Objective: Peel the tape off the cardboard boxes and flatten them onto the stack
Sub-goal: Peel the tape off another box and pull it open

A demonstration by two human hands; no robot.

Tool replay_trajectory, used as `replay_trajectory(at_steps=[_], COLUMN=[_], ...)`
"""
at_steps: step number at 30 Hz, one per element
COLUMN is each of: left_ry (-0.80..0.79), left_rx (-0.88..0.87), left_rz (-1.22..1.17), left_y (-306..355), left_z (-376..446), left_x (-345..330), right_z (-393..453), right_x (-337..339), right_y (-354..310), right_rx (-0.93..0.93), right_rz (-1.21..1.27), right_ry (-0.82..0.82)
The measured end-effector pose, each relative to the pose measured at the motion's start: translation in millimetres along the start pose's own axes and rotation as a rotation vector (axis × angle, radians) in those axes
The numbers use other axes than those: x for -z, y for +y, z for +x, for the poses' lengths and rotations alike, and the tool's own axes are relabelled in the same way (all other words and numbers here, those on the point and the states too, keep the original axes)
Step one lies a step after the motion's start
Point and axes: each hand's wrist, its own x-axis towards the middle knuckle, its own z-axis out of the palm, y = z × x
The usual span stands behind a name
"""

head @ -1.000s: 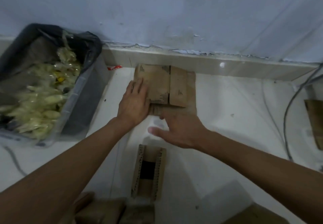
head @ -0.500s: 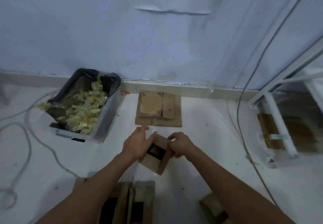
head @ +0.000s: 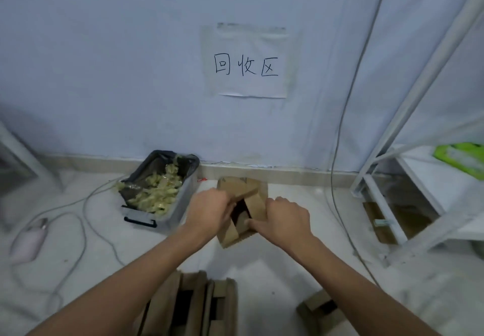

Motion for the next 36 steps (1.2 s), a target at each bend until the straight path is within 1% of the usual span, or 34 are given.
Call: replay_trajectory(at_steps=[3,6,8,10,11,12,14,15,16,17,19,21,22,24,26,27,29,30,32,34,35,36], left_ry=[0.022,0.01,0.018,0.062,0.045,-0.02,-0.226,-0.304,-0.347,-0.358,-0.295,-0.193,-0.146,-0.07,0.015,0.057,0.105,0.125,0.131,0.01,-0.058,-0.122], left_rx=[-0.099,-0.076,0.044,0.223,0.303,0.374,0.486,0.535,0.577,0.604,0.61,0.582,0.536,0.406,0.305,0.253,0.16,0.137,0.181,0.314,0.373,0.423], left_rz=[0.089,0.076,-0.037,-0.235,-0.317,-0.349,-0.312,-0.367,-0.493,-0.64,-0.817,-0.845,-0.807,-0.654,-0.459,-0.391,-0.376,-0.441,-0.712,-1.014,-1.087,-1.109], left_y=[6.4,2.1,-4.0,-14.2,-21.5,-28.9,-39.2,-42.3,-43.0,-41.5,-42.7,-48.1,-50.7,-55.0,-52.8,-49.3,-41.4,-38.9,-37.3,-46.0,-53.5,-60.1], left_z=[-21.0,-39.9,-50.3,-63.0,-71.5,-80.0,-94.6,-98.8,-98.6,-96.5,-87.6,-83.7,-85.6,-92.5,-101.4,-105.1,-111.7,-115.2,-119.5,-117.6,-114.7,-111.7], left_x=[22.0,35.0,36.5,32.8,27.1,19.8,3.2,-2.4,-5.7,-5.7,-3.8,-1.3,1.4,4.9,10.2,12.7,18.2,21.0,28.8,34.1,34.9,36.7], right_z=[-22.3,-36.6,-39.7,-39.3,-40.8,-43.9,-48.5,-48.7,-48.2,-47.0,-43.3,-44.1,-46.6,-47.0,-44.3,-41.9,-37.3,-34.7,-30.8,-27.2,-25.1,-23.9], right_x=[-6.6,-1.9,2.5,-1.9,-7.5,-14.6,-29.2,-33.5,-35.3,-36.1,-36.1,-36.2,-33.9,-27.3,-15.2,-11.8,-10.1,-12.2,-16.2,-16.3,-16.2,-14.7], right_y=[-8.8,-21.4,-24.5,-18.1,-14.9,-12.9,-10.2,-8.8,-6.7,-3.5,3.5,5.3,3.2,1.4,0.6,2.8,5.8,4.8,-0.6,-8.7,-12.4,-15.0], right_rx=[-0.015,0.02,0.042,0.054,0.06,0.072,0.116,0.123,0.115,0.092,0.036,-0.042,-0.101,-0.257,-0.381,-0.391,-0.34,-0.318,-0.346,-0.318,-0.277,-0.231], right_rz=[-0.045,0.011,0.061,0.153,0.214,0.257,0.261,0.264,0.292,0.33,0.402,0.552,0.694,1.016,1.234,1.265,1.216,1.176,1.174,1.213,1.227,1.242], right_ry=[0.014,0.019,0.073,0.098,0.093,0.087,0.086,0.088,0.092,0.086,0.079,0.026,-0.038,-0.196,-0.34,-0.396,-0.468,-0.478,-0.446,-0.405,-0.4,-0.405])
